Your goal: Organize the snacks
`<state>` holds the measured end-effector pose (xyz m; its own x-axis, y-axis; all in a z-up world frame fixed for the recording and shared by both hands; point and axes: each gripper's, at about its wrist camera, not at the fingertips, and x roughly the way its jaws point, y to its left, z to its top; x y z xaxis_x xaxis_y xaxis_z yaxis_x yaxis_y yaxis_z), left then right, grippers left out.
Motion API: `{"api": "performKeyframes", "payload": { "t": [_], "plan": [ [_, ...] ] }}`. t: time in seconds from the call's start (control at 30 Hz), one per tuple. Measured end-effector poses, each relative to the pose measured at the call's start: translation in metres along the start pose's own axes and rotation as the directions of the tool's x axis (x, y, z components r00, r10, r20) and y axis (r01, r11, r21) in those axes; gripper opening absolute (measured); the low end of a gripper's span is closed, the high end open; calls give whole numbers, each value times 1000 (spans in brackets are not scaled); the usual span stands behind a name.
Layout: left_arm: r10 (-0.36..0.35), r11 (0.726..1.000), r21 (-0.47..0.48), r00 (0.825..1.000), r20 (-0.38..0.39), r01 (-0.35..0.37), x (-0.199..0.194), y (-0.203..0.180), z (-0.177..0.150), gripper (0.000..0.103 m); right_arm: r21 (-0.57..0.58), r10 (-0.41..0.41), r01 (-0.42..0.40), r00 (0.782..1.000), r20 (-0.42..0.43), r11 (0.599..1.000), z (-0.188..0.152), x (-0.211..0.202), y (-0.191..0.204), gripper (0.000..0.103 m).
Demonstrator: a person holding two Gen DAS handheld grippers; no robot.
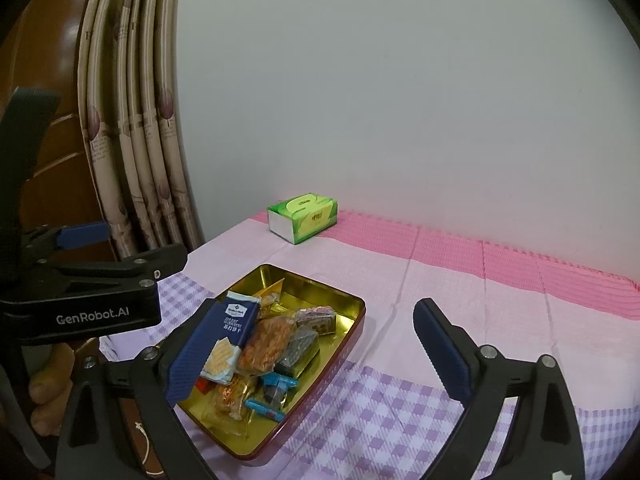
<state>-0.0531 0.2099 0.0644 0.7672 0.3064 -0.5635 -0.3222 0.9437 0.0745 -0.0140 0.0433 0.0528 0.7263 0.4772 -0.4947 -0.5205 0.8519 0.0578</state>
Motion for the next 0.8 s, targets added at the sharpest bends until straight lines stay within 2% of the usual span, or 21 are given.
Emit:
{"api": "performKeyframes", "payload": {
  "t": [0.47, 0.57, 0.7, 0.8],
  "plan": [
    [2, 1000, 8, 999, -53, -2, 14, -1, -4, 101, 13, -1, 2, 1000, -32, 1000, -9, 8, -4, 96],
    [22, 1000, 9, 999, -24, -22, 14, -1, -6, 102, 25, 2, -1, 999, -49, 1000, -14, 13, -11, 96],
    [14, 1000, 3, 1000, -18, -13, 15, 0, -7, 102, 46, -40, 45, 995, -88, 998, -26, 19, -41, 97],
    [28, 999, 16, 999, -32, -27, 17, -1, -8, 102, 52, -115, 122, 985, -126, 991, -40, 22, -80, 97]
  ]
}}
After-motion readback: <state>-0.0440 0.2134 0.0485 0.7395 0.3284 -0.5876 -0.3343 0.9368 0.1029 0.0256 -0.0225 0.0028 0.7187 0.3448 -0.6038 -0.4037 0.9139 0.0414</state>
